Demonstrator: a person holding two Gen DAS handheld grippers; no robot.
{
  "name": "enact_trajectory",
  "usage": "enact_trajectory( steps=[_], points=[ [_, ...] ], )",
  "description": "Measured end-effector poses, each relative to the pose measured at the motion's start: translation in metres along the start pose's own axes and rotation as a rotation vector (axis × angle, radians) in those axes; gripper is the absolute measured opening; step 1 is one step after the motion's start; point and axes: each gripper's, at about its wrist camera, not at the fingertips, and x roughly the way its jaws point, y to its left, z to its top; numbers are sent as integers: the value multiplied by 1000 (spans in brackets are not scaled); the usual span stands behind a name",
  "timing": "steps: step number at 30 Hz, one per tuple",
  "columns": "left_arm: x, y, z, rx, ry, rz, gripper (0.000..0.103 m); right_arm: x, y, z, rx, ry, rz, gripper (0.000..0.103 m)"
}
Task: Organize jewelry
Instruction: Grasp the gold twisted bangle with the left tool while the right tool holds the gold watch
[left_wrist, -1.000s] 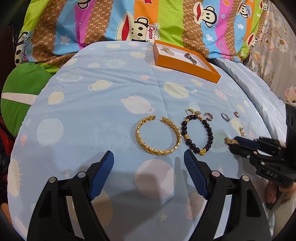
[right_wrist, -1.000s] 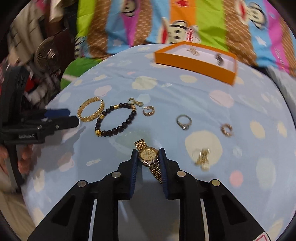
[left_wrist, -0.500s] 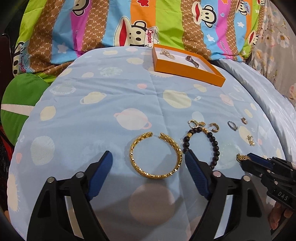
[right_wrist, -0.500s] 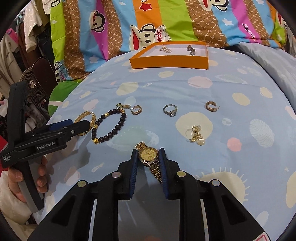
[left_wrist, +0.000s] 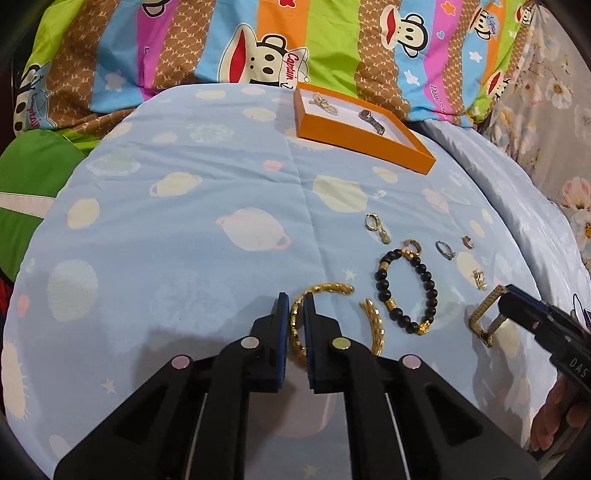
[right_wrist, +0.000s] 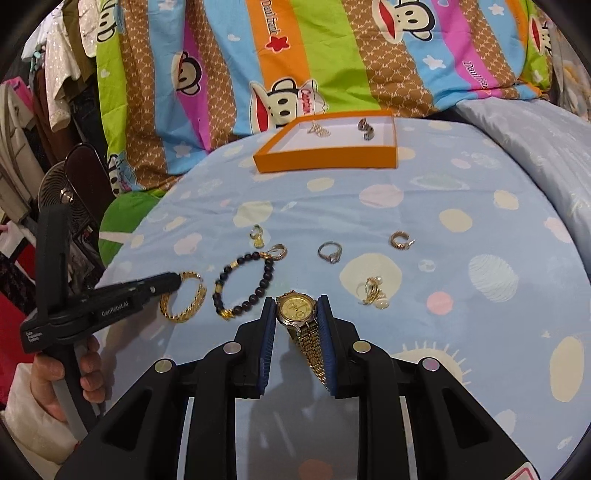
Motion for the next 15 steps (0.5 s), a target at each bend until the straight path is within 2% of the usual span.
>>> enact_trajectory(
  steps=[2, 4, 5, 6, 7, 8, 15],
  points=[
    [-2, -1, -1, 5, -3, 11, 8, -2, -2, 2, 4, -4, -2, 21],
    [-6, -2, -3, 4, -7, 7, 25, -2, -4, 2, 12, -3, -4, 21],
    [-8, -3, -4, 4, -11, 9, 47, -2, -5, 2, 15, -2, -4, 21],
    [-12, -5, -5, 7, -26, 20, 63, -2, -6, 1, 19, -1, -3, 21],
    [-16, -7, -6, 14, -39, 33, 67, -1, -6, 1, 21, -1, -3, 21],
    [-18, -9, -6, 22, -45, 37, 71, -1, -6, 1, 21, 0, -2, 21],
    [-6, -29, -13, 96, -10, 45, 71, -1, -2, 0, 12, 2, 9, 21]
  ],
)
